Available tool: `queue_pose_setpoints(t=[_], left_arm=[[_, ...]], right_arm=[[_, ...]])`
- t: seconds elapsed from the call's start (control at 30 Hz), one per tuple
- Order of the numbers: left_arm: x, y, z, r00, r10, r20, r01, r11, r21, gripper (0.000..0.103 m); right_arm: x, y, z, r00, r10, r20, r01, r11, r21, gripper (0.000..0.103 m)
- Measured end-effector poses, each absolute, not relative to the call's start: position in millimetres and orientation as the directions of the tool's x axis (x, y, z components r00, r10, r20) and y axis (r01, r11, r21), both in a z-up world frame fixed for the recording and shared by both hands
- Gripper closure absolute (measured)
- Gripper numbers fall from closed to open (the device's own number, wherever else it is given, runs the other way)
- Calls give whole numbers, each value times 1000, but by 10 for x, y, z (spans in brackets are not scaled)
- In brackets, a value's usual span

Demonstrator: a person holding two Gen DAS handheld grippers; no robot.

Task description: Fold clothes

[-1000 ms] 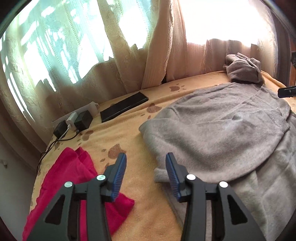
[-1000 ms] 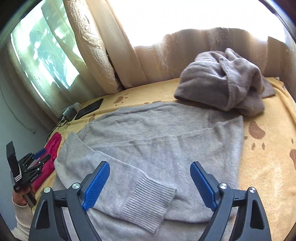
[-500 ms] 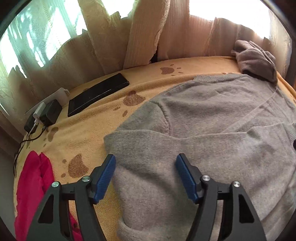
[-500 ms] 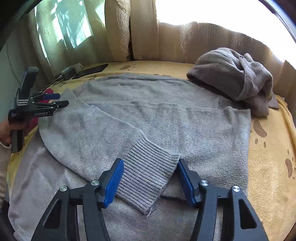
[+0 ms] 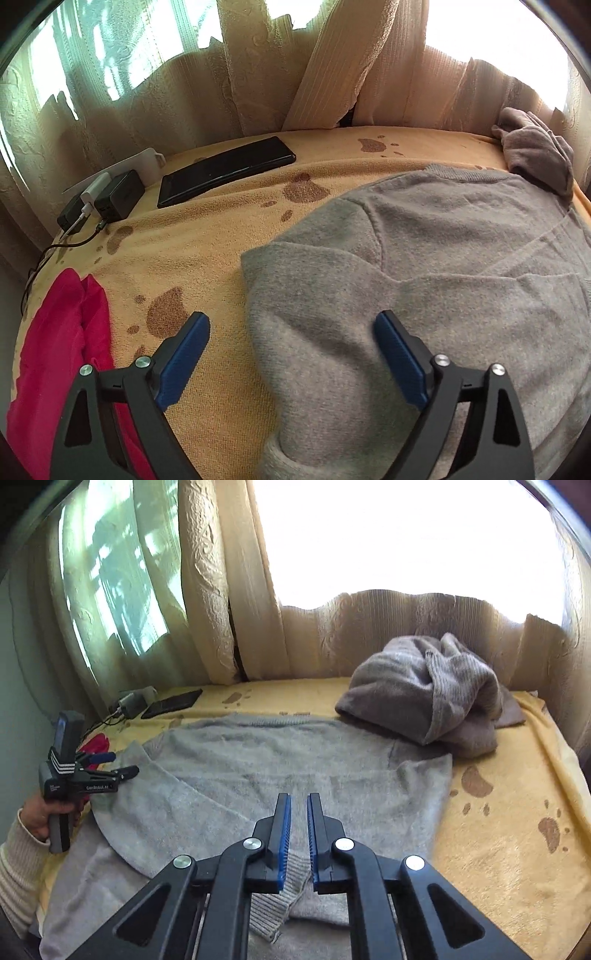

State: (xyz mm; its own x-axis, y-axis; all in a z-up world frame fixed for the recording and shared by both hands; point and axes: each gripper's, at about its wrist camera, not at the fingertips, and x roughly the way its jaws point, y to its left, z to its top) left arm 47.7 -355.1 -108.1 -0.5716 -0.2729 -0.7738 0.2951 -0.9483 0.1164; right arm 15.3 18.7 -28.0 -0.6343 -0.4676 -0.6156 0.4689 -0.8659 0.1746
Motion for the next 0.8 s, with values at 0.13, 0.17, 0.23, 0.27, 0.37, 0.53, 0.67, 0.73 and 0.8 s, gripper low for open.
queue_pose_setpoints(t=[0.13, 0.17, 0.23, 0.27, 0.37, 0.53, 0.67, 0.73, 0.8], left_arm=[[492, -3586, -1086, -574, -263, -775, 312, -946, 90, 10], [495, -3594, -1087, -574, -261, -776, 316, -945, 84, 10], [501, -3610, -1087, -575, -258, -776, 324, -943, 74, 10], [498, -3614, -1080, -574, -266, -775, 330, -941, 78, 10], [491, -3616, -1059, -569, -277, -774, 337, -937, 87, 10], [491, -3633, -1080, -570, -270, -776, 337, -938, 79, 10], [490, -3636, -1087, -573, -266, -776, 339, -938, 72, 10], [486, -3626, -1069, -574, -265, -775, 338, -939, 71, 10], [483, -3611, -1037, -578, -265, -772, 336, -939, 70, 9]], right_arm=[[-4, 312, -383, -574, -508, -642, 441, -852, 280, 92], [-44, 335, -473, -555, -501, -664, 421, -858, 295, 92], [-98, 386, -658, -507, -506, -698, 384, -858, 342, 92], [-108, 397, -734, -483, -519, -705, 377, -850, 367, 92], [-104, 375, -873, -440, -538, -719, 374, -838, 398, 89], [-37, 308, -868, -433, -556, -709, 399, -824, 403, 46], [56, 247, -834, -442, -551, -708, 437, -821, 367, 40], [91, 209, -850, -435, -550, -713, 452, -818, 356, 40], [126, 154, -865, -440, -532, -724, 467, -824, 321, 43]])
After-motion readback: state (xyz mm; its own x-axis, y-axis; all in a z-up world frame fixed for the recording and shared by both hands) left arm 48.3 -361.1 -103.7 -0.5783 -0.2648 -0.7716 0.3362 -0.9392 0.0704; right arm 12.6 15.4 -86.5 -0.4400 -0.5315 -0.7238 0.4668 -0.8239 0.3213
